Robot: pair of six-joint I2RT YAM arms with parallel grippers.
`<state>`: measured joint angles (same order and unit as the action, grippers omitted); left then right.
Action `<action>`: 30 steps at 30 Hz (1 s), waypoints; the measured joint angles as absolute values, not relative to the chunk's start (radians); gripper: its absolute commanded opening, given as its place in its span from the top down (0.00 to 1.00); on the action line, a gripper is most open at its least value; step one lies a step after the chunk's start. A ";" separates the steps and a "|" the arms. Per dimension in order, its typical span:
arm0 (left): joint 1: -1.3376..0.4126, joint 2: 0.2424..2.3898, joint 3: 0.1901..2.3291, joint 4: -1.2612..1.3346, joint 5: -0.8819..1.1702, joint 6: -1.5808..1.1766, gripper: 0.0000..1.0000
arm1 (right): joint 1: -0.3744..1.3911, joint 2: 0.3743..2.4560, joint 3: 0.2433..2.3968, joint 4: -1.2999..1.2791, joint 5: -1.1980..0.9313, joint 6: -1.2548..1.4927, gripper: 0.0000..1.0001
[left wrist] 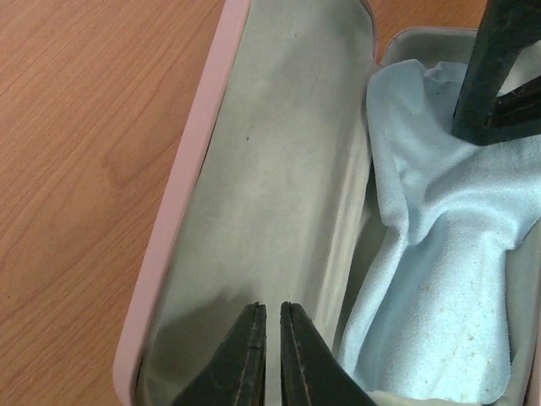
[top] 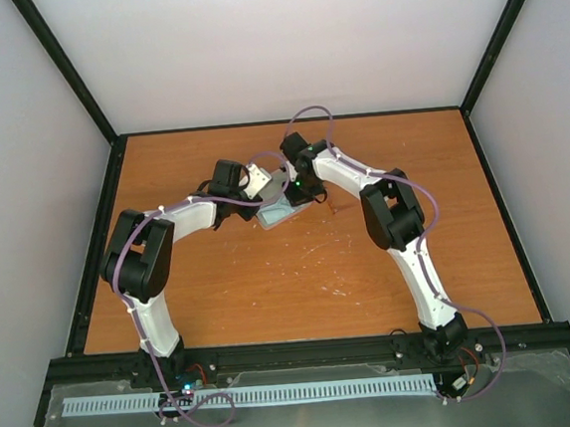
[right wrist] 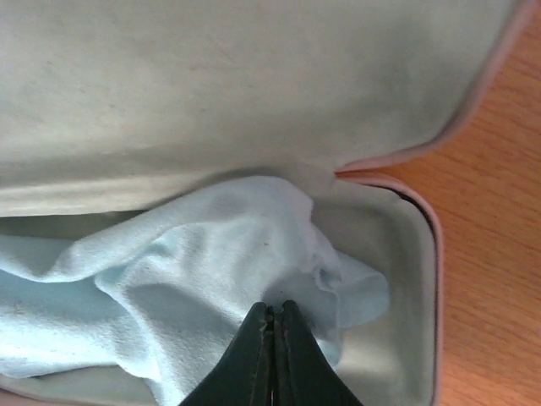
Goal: Organize the sunglasses
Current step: Place the glasses cleaning cloth in the sunglasses case.
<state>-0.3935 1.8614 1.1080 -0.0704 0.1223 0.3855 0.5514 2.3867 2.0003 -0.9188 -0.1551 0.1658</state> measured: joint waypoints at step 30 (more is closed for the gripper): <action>-0.394 1.826 1.113 -0.064 0.082 0.382 0.79 | 0.488 2.103 1.847 -0.740 -0.084 0.313 0.59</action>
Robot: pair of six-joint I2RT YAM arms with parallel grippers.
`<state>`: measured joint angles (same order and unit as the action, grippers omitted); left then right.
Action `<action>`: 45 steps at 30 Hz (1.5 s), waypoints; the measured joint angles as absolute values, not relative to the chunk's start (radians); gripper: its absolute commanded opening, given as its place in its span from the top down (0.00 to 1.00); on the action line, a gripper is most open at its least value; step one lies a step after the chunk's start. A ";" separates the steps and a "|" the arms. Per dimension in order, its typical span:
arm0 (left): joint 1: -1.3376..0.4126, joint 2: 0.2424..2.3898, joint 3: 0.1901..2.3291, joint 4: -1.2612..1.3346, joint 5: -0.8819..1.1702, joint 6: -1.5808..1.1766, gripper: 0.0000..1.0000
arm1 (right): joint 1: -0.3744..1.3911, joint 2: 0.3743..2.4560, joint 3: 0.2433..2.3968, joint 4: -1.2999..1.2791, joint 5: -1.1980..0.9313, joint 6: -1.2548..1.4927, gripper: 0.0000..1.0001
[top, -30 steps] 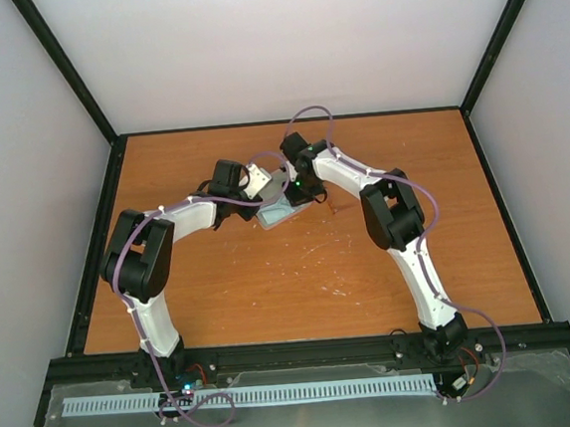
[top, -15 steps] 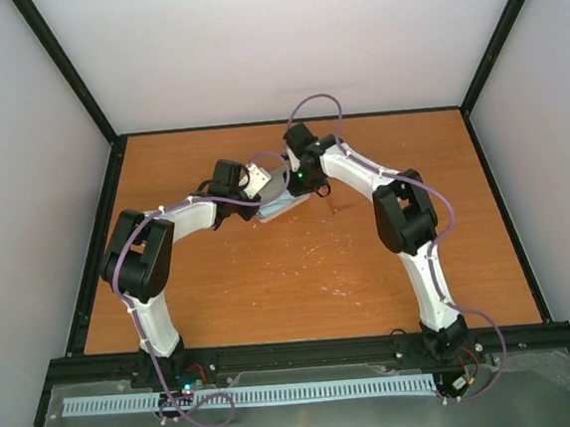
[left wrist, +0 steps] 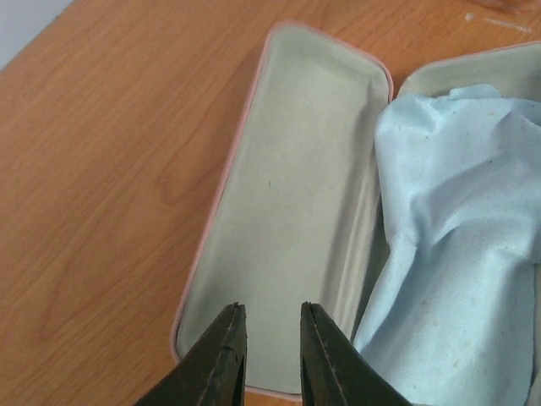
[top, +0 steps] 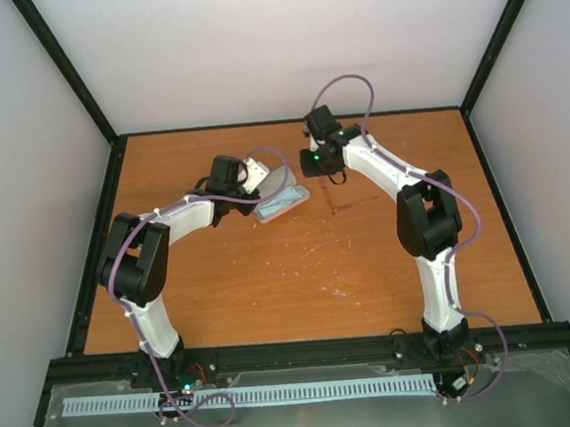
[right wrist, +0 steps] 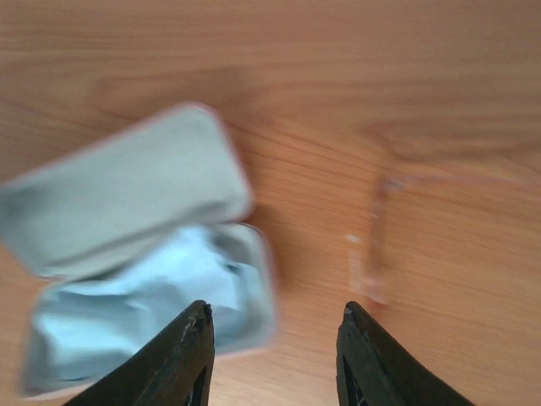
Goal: Organize the sunglasses
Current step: Place the glasses cleaning cloth in the sunglasses case, then move the sunglasses to the center of the board.
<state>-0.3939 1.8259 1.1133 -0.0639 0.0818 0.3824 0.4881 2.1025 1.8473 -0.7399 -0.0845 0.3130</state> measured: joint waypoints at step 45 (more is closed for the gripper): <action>-0.393 1.865 1.322 -0.129 0.068 0.372 0.79 | 0.428 2.253 1.847 -0.978 0.005 0.200 0.97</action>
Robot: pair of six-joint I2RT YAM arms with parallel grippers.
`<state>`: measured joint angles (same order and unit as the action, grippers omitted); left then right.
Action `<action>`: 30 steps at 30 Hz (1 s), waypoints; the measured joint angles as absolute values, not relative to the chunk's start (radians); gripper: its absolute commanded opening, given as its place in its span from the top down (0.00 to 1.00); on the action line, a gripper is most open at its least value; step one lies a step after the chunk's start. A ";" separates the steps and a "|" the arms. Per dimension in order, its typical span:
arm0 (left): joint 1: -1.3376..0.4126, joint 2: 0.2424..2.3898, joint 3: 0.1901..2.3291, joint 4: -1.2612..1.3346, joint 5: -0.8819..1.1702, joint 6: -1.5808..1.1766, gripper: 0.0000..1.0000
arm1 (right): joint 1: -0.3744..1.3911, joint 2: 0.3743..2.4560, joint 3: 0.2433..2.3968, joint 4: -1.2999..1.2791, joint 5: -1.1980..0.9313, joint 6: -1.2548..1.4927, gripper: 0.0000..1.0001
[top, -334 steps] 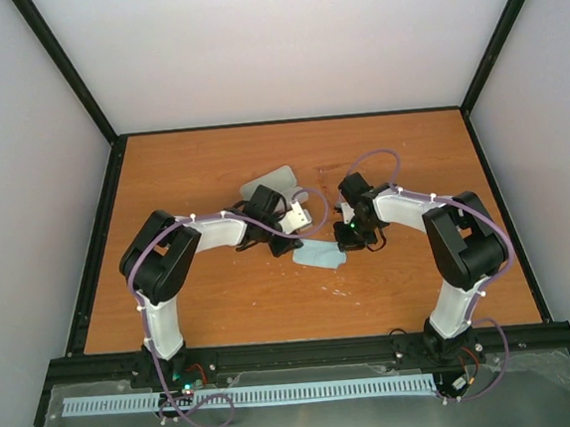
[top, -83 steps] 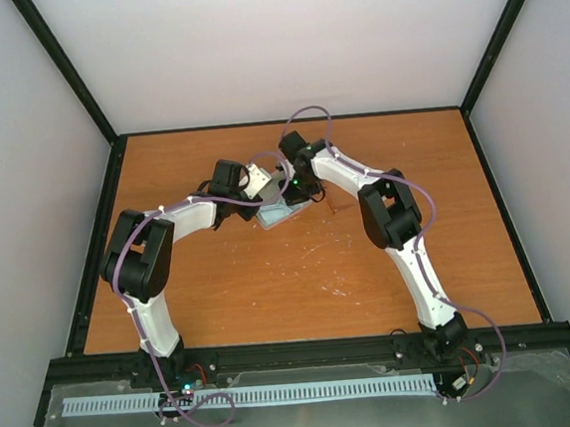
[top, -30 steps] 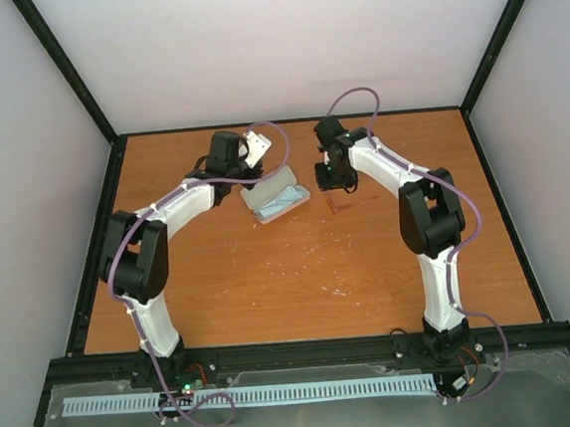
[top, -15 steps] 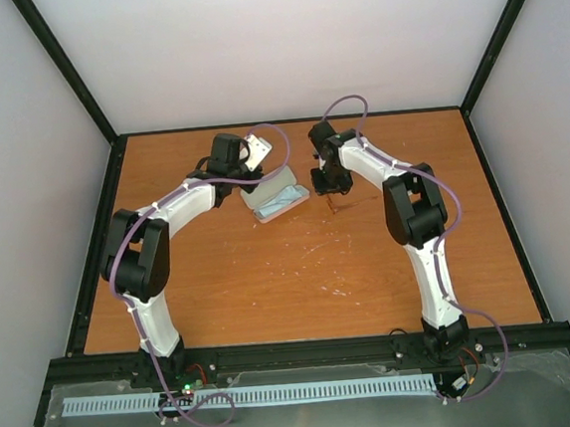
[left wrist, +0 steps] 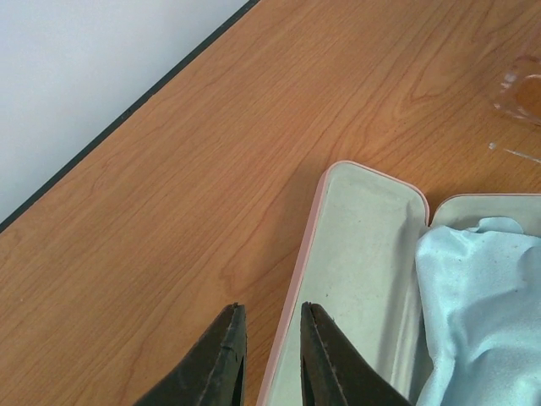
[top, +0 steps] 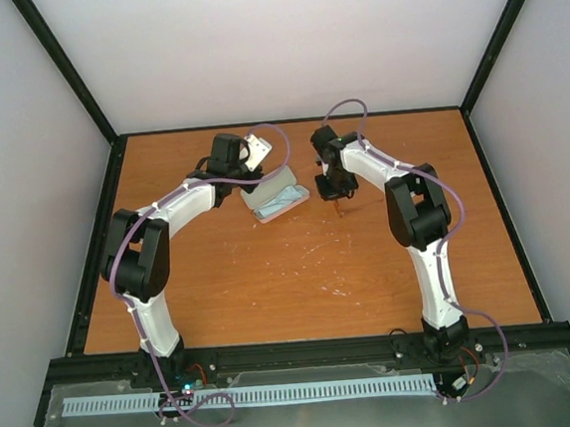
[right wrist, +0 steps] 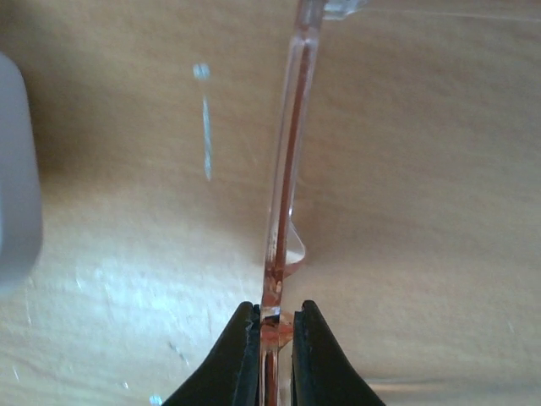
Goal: Organize the sunglasses
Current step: Move the sunglasses to the center of the board.
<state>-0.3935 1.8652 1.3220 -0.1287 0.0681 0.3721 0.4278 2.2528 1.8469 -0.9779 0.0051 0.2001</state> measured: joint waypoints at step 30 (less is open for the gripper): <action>-0.395 1.873 1.368 -0.138 0.192 0.352 0.79 | 0.338 2.198 1.760 -1.099 -0.014 0.374 0.97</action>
